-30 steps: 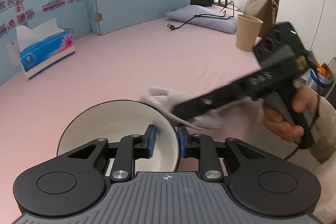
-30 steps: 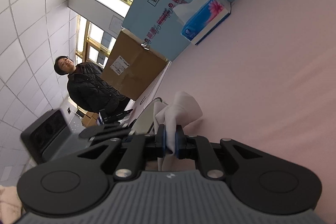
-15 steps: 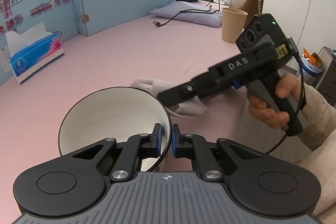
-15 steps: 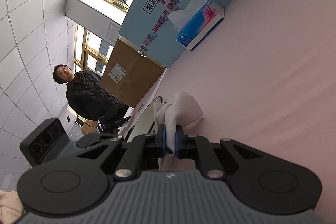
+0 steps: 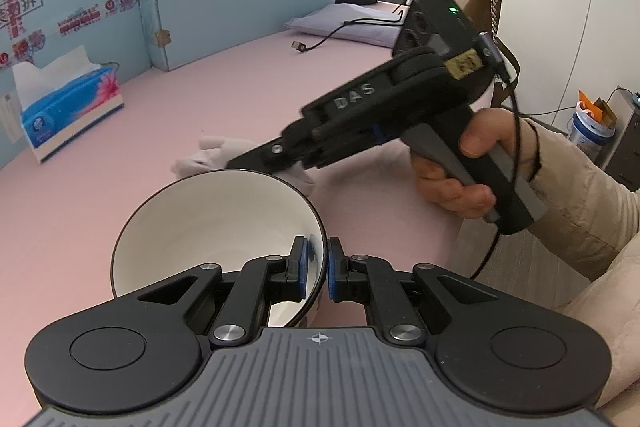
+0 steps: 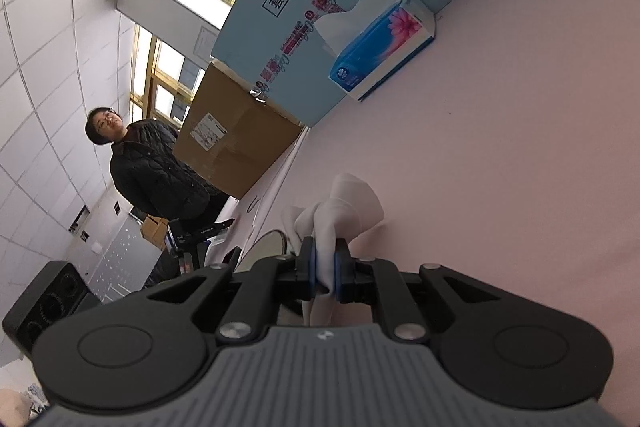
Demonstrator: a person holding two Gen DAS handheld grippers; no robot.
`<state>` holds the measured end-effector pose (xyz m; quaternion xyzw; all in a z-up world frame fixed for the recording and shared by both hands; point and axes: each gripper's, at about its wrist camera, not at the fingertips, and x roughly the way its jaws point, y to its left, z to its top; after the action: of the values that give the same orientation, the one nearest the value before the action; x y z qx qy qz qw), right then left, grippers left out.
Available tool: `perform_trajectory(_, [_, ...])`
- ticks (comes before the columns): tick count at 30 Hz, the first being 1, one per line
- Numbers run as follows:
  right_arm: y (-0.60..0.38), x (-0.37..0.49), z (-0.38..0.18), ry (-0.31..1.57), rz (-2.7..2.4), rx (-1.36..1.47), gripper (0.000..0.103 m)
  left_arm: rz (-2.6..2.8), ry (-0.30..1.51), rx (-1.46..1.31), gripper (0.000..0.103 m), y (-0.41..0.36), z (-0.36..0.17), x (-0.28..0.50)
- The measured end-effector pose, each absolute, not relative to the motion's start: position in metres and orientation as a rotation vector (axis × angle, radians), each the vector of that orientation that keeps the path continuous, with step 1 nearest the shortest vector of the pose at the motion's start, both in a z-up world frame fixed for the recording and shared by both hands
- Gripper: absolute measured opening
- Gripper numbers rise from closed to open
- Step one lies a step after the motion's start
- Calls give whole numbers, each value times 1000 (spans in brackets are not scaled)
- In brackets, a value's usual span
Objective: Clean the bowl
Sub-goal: 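Wipe the cloth back and forth over the bowl's outside with the right gripper while the left gripper holds it, then keep rubbing the bowl's outer wall with the cloth in the right gripper while the left gripper holds it tilted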
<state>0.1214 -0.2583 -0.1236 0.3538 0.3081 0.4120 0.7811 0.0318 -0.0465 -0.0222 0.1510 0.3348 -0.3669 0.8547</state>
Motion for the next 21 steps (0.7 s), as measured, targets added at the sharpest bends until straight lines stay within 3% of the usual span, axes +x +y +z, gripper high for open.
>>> perform_trajectory(7, [-264, 109, -125, 657, 886, 775, 11, -766, 700, 317, 15, -46, -21, 30])
perform_trajectory(11, [-268, 102, -127, 653, 884, 780, 11, -749, 655, 297, 30, -47, -16, 30])
perform_trajectory(21, [-277, 84, -129, 641, 879, 795, 11, -788, 673, 272, 31, -50, -20, 49])
